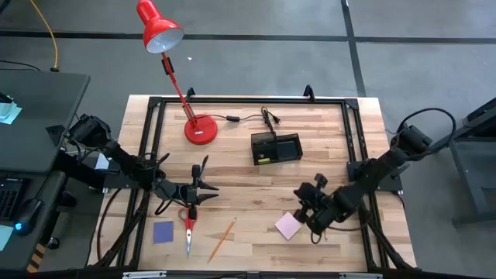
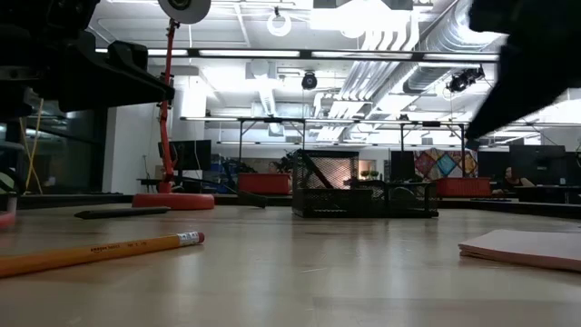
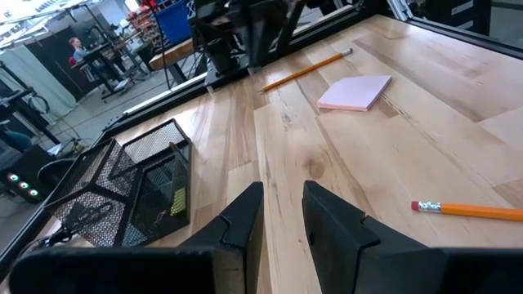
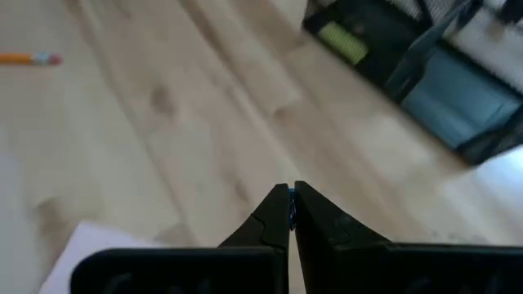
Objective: Pick and place office supplies into organizer
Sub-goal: Put the blue binder clip into the desk organizer
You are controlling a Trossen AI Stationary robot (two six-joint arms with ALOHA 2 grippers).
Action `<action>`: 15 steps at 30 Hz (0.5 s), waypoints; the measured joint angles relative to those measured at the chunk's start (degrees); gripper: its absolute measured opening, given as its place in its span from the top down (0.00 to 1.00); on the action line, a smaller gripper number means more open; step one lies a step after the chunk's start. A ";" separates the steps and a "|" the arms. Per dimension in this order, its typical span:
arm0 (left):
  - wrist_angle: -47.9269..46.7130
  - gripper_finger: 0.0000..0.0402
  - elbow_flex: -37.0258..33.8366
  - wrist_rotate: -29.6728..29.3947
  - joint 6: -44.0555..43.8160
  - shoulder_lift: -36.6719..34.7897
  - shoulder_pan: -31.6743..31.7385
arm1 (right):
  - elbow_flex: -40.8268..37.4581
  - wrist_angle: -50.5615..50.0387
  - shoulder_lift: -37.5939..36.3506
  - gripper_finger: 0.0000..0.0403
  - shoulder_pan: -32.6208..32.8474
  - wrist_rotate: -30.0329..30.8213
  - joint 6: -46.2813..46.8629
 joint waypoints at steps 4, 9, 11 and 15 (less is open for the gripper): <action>-0.21 0.80 0.00 0.00 -0.01 0.00 0.00 | 0.00 3.67 -0.06 1.00 -3.81 1.05 -8.13; -0.30 0.80 0.02 0.00 -0.01 0.00 0.00 | 0.00 13.43 -0.06 1.00 -8.50 -0.38 -20.64; -0.39 0.80 0.00 0.00 0.00 0.00 0.00 | 0.00 17.16 -0.06 1.00 -10.38 -1.91 -24.89; -0.94 0.80 0.02 0.00 -0.01 -0.02 0.00 | 0.00 23.27 -0.06 1.00 -14.23 -6.68 -31.82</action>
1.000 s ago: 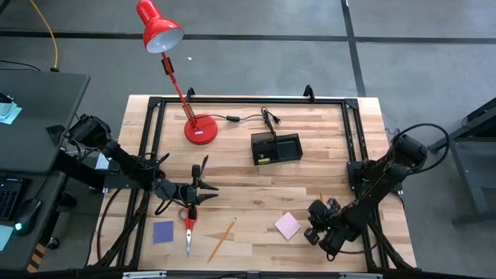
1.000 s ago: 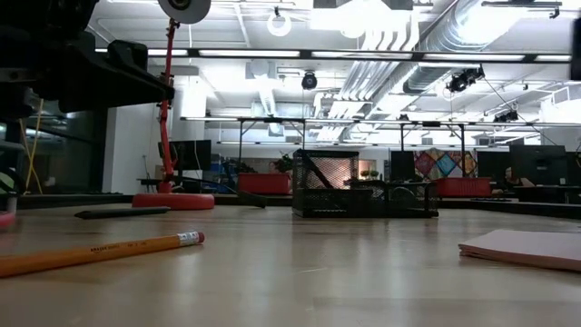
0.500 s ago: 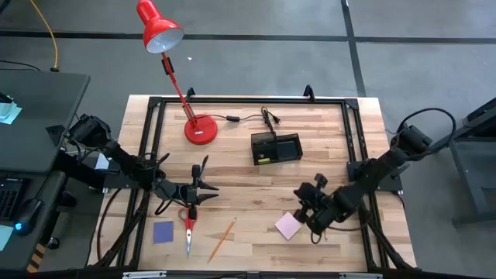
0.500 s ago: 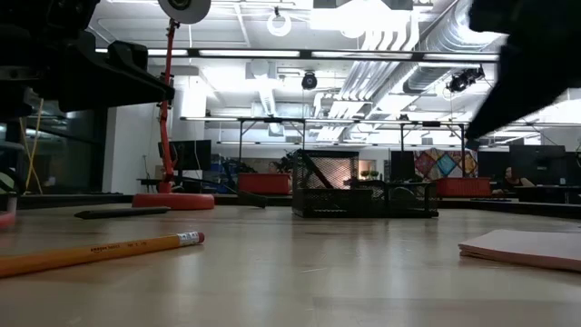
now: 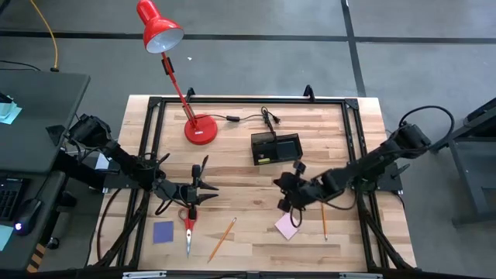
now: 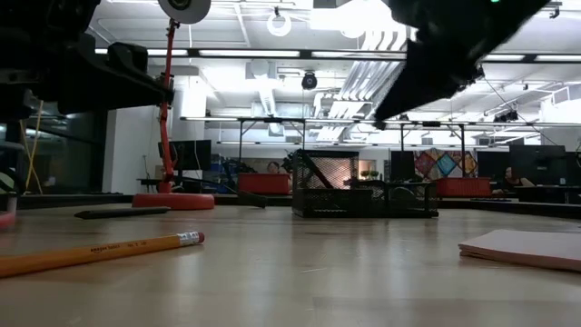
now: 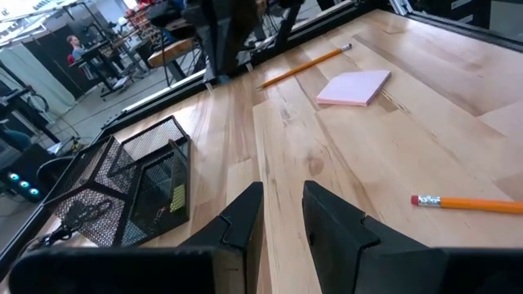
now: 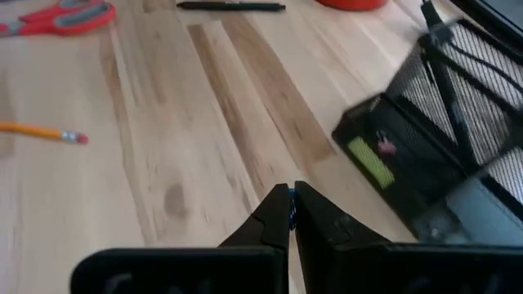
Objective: Pick and place office supplies into organizer
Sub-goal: Put the blue binder clip into the desk organizer
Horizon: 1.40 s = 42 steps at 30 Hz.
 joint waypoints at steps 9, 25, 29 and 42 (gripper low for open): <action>-0.20 0.80 -0.01 0.00 -0.20 0.02 0.00 | -1.01 6.12 0.03 1.00 -3.66 -5.53 -5.09; -0.30 0.80 0.00 -0.87 -0.54 0.01 0.00 | -26.28 34.76 -14.78 1.00 -7.62 -5.71 -4.80; -0.28 0.80 0.00 -0.87 -0.61 0.00 -0.02 | -26.47 34.27 -13.31 1.00 -10.72 -6.87 -5.54; -0.28 0.80 0.00 -0.90 -0.56 0.00 -0.02 | -23.63 41.29 -4.49 1.00 -21.79 -16.14 -10.15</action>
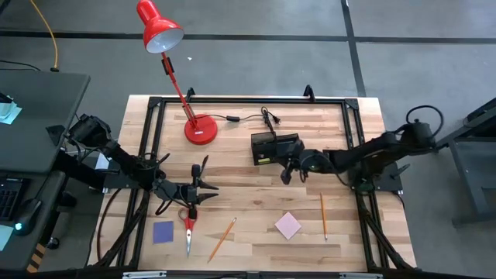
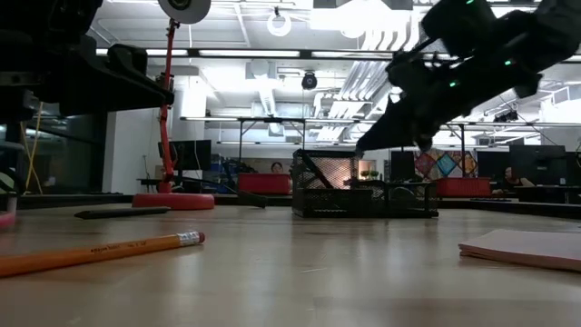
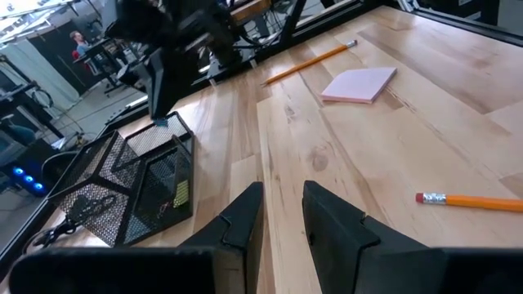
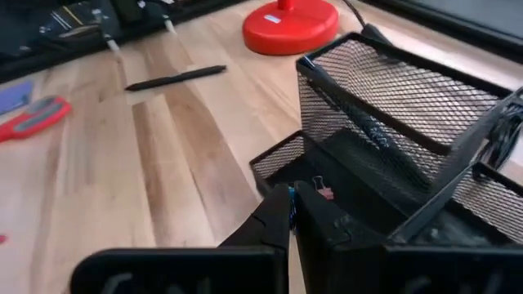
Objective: Pick and place office supplies into organizer
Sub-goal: Put the blue binder clip into the desk organizer
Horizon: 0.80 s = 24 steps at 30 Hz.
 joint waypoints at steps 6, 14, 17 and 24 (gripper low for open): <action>0.00 0.80 -0.02 0.00 0.03 0.00 0.00 | 5.13 -0.13 8.81 1.00 -3.54 -4.75 -0.93; -0.09 0.80 -0.02 0.00 0.16 0.00 0.02 | 9.20 -0.22 13.55 1.00 -4.69 -5.80 -2.56; -0.55 0.80 -0.02 0.02 0.16 0.01 0.00 | 9.42 -0.17 13.51 1.00 -5.00 -6.00 -2.38; -0.92 0.80 -0.02 0.00 -0.04 0.00 0.00 | 9.40 -1.21 13.53 0.93 -5.15 -4.86 -0.25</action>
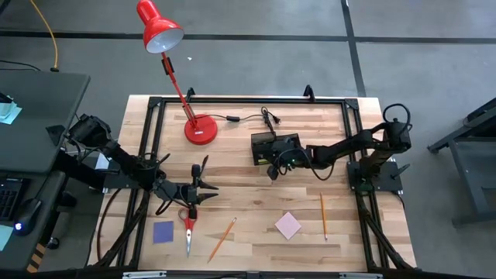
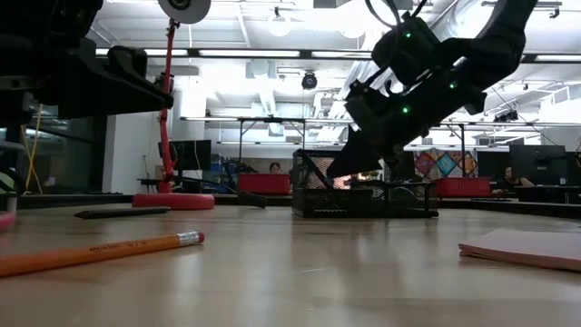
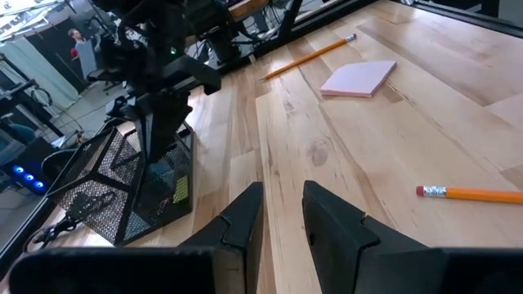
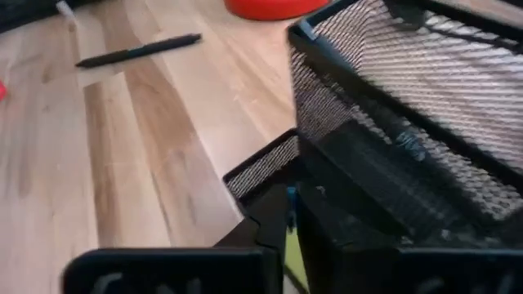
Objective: Pick and place office supplies into organizer
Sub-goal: Put the blue binder clip into the desk organizer, then put the left orange pencil into the desk organizer
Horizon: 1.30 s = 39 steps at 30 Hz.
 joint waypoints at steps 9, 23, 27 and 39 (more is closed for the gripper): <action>-0.02 0.80 0.00 0.02 -0.44 0.02 0.00 | 0.00 0.01 0.00 0.71 0.10 1.40 0.31; -0.54 0.80 0.00 0.01 -2.37 0.00 0.01 | 0.00 -0.22 -0.20 0.67 17.47 9.06 3.75; -0.44 0.80 0.00 -0.22 -2.60 0.00 0.00 | -0.02 -0.24 -0.24 0.67 24.48 20.68 6.61; -0.44 0.80 0.00 -0.21 -3.17 0.01 0.02 | -0.02 -11.41 -0.28 0.67 37.68 41.85 24.97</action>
